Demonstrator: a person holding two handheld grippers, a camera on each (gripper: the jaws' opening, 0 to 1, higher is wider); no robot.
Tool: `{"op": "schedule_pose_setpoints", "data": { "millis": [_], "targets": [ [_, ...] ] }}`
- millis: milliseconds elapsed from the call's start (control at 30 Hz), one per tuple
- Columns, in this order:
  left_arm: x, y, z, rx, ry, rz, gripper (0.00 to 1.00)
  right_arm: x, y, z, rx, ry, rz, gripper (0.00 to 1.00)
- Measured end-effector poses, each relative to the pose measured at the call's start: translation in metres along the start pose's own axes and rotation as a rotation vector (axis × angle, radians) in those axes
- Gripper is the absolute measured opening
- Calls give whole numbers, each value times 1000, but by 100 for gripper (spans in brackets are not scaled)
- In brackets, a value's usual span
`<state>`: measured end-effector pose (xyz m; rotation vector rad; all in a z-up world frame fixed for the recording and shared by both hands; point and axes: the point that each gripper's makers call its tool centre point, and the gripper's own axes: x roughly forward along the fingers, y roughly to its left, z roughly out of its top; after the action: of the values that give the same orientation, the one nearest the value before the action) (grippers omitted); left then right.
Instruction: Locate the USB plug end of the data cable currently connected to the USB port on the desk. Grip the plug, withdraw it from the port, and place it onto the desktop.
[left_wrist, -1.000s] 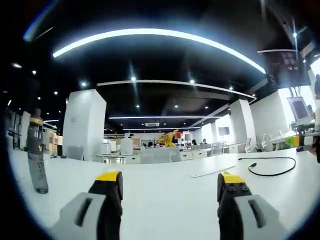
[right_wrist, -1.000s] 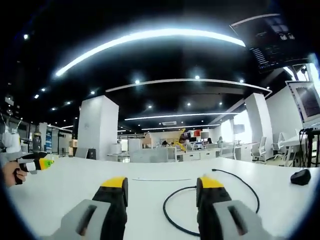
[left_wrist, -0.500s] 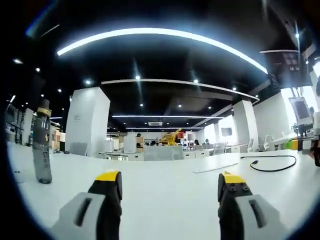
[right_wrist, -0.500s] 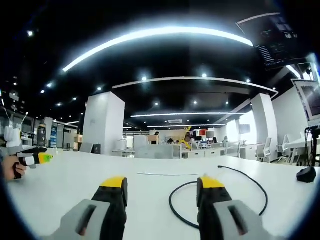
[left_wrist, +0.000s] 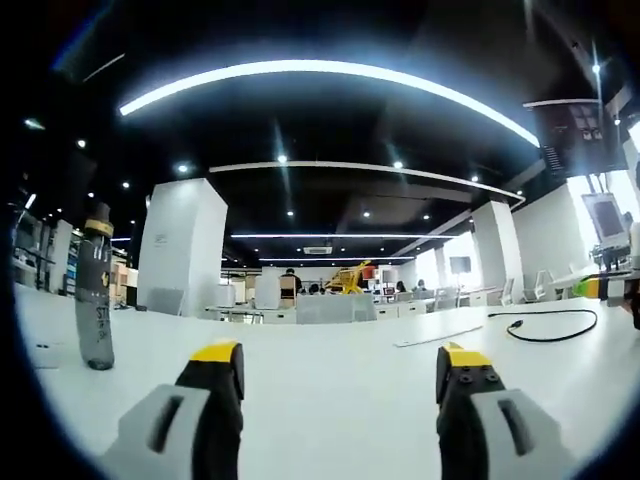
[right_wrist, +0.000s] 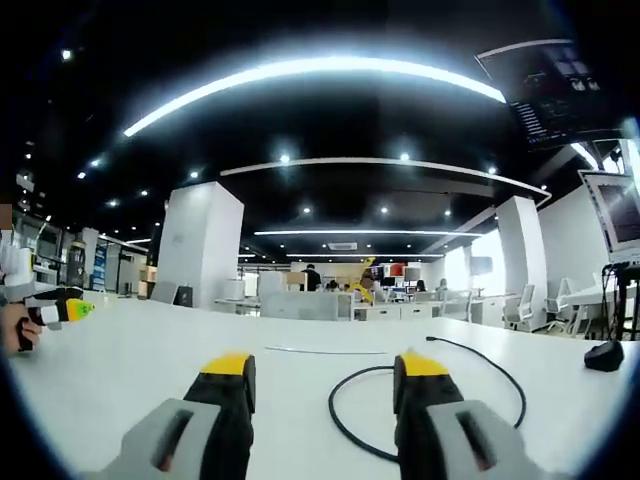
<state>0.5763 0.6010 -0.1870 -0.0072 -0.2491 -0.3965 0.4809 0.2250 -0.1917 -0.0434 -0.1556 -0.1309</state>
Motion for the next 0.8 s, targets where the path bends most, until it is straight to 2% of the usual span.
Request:
{"op": "schedule_pose_setpoints", "data": {
  "millis": [167, 800],
  "targets": [
    [0, -1, -2, -4, 6, -1, 79, 0, -1, -2, -3, 9, -4, 56],
    [1, -3, -6, 15, 23, -10, 79, -2, -4, 2, 36, -20, -5, 57]
  ]
}}
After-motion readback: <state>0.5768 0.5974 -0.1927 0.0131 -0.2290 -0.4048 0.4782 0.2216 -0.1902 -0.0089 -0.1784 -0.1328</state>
